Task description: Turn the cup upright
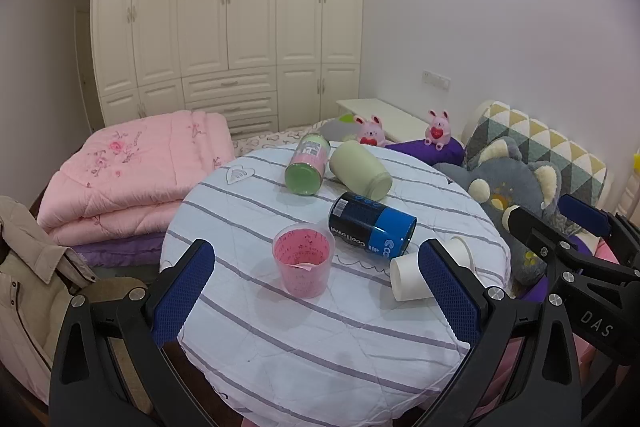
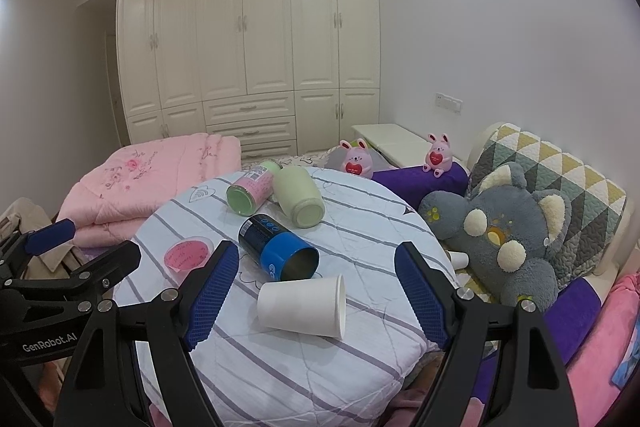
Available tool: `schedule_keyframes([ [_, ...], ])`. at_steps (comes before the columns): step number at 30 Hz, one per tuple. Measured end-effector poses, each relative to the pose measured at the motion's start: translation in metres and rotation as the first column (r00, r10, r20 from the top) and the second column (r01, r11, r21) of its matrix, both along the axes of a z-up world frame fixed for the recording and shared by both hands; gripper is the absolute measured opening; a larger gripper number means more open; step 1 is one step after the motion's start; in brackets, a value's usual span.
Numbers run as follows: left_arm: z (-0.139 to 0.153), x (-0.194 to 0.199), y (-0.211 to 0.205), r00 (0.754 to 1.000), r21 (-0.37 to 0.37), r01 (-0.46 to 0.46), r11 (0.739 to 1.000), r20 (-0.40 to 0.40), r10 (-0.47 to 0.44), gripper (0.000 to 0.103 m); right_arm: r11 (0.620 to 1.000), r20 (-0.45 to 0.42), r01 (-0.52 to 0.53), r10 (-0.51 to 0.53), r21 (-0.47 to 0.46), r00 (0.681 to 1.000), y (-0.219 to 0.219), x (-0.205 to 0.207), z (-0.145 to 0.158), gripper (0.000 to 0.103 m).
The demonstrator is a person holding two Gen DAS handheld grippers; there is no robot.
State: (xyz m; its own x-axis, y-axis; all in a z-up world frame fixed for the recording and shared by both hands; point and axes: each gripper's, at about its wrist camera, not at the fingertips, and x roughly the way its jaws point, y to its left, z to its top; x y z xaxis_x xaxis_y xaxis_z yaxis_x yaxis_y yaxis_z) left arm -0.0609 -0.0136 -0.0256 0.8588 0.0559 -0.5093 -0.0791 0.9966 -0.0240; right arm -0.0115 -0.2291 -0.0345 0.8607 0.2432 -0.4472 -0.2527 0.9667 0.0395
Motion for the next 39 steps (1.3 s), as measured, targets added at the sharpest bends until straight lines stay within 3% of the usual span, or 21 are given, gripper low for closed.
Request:
schedule_keyframes([
  [39, -0.0063, 0.002, 0.0014, 1.0, 0.024, -0.007, 1.0, 0.009, 0.006, 0.103, 1.0, -0.02, -0.012, 0.012, -0.007, 1.0, 0.0032, 0.0027, -0.0048, 0.082],
])
